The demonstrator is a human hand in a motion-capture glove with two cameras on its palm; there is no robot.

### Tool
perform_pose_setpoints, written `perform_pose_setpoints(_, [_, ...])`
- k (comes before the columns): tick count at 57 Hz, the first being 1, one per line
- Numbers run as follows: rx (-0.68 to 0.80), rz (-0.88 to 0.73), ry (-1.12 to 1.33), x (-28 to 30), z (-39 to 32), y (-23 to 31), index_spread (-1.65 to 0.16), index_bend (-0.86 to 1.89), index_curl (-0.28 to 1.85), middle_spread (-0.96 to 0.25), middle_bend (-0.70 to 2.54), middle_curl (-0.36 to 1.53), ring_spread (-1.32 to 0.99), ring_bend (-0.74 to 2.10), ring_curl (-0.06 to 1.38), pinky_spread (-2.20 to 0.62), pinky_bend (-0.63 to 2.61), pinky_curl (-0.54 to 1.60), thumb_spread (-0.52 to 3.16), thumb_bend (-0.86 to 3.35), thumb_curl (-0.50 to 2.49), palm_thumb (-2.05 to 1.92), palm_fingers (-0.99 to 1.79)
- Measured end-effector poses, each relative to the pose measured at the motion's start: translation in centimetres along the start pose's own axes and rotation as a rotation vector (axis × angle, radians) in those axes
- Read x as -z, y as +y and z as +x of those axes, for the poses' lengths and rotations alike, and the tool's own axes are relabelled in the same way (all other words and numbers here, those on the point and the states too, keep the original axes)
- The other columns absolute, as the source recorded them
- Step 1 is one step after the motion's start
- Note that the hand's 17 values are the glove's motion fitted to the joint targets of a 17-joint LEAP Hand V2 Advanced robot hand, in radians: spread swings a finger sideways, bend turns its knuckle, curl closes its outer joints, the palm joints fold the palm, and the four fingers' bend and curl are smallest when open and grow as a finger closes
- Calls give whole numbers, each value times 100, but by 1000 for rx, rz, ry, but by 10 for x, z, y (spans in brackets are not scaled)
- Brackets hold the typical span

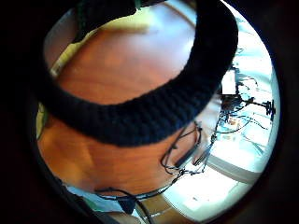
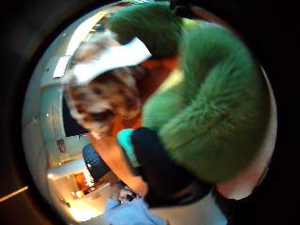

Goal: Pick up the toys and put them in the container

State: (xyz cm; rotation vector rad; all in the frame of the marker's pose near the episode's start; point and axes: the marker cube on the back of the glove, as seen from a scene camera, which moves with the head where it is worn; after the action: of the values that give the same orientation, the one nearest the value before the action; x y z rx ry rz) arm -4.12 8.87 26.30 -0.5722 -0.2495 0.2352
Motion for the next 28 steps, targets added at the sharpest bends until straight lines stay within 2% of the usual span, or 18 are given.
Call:
perform_pose_setpoints(4, [29, -2, -91, -9, 1, 0, -34, 18, 34, -4, 12, 22, -3, 15, 16, 5, 67, 34, 121, -11, 13, -18, -15])
perform_pose_setpoints(8, [34, 21, -70, -10, -2, 0, -34, 20, 35, -4, 10, 20, -3, 15, 16, 5, 69, 35, 120, -11, 12, -19, -16])
perform_pose_setpoints(28, [30, 43, -81, -16, -9, -2, -34, 61, 48, -2, 11, 16, -3, 12, 11, 3, 65, 35, 124, -10, 6, -17, -12])
